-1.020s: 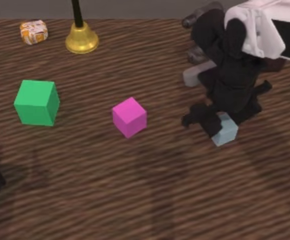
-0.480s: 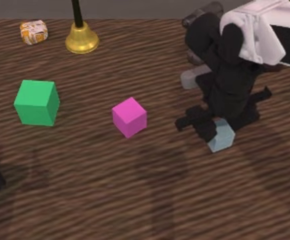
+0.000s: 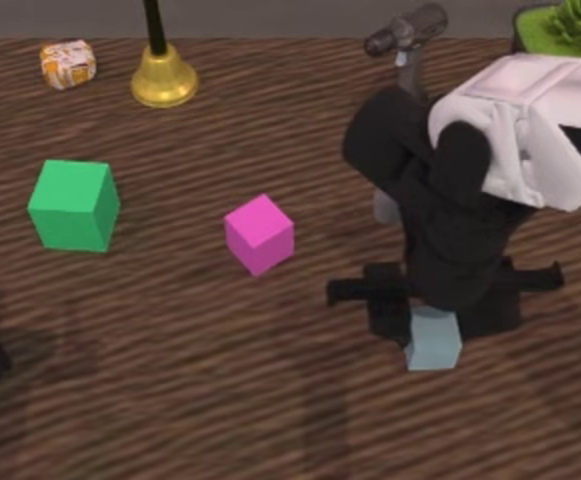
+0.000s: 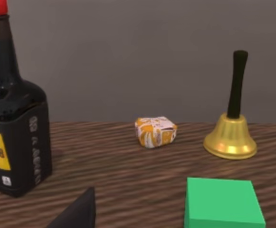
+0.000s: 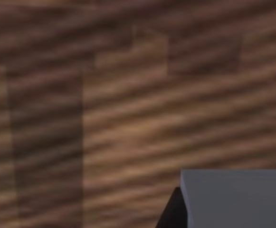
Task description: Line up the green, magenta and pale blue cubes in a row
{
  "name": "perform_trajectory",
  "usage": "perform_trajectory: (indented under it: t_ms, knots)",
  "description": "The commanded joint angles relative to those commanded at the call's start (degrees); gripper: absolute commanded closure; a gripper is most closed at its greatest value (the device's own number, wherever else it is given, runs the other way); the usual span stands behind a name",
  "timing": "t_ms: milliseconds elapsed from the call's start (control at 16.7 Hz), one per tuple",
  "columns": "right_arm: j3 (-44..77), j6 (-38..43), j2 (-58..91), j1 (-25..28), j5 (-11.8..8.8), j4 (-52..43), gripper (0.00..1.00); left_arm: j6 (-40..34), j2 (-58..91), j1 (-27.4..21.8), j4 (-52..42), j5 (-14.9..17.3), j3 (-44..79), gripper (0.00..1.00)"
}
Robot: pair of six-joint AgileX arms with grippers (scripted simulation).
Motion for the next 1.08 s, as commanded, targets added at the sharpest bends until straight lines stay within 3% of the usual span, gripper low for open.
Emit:
perform_trajectory:
  t_ms: [180, 540, 900, 1080]
  knots:
    - [-2.6, 4.6, -2.7, 1.9, 0.2, 0.3, 1.00, 0.0, 0.0, 0.0, 0.0, 0.0, 0.0, 0.00]
    - [-3.3, 4.9, -2.4, 1.9, 0.1, 1.4, 1.00, 0.0, 0.0, 0.0, 0.0, 0.0, 0.0, 0.00]
    - [-11.5, 5.3, 1.7, 2.2, 0.2, 14.2, 1.00, 0.0, 0.0, 0.0, 0.0, 0.0, 0.0, 0.00]
    - [-12.9, 5.4, 2.4, 2.3, 0.2, 15.9, 1.00, 0.0, 0.0, 0.0, 0.0, 0.0, 0.0, 0.00]
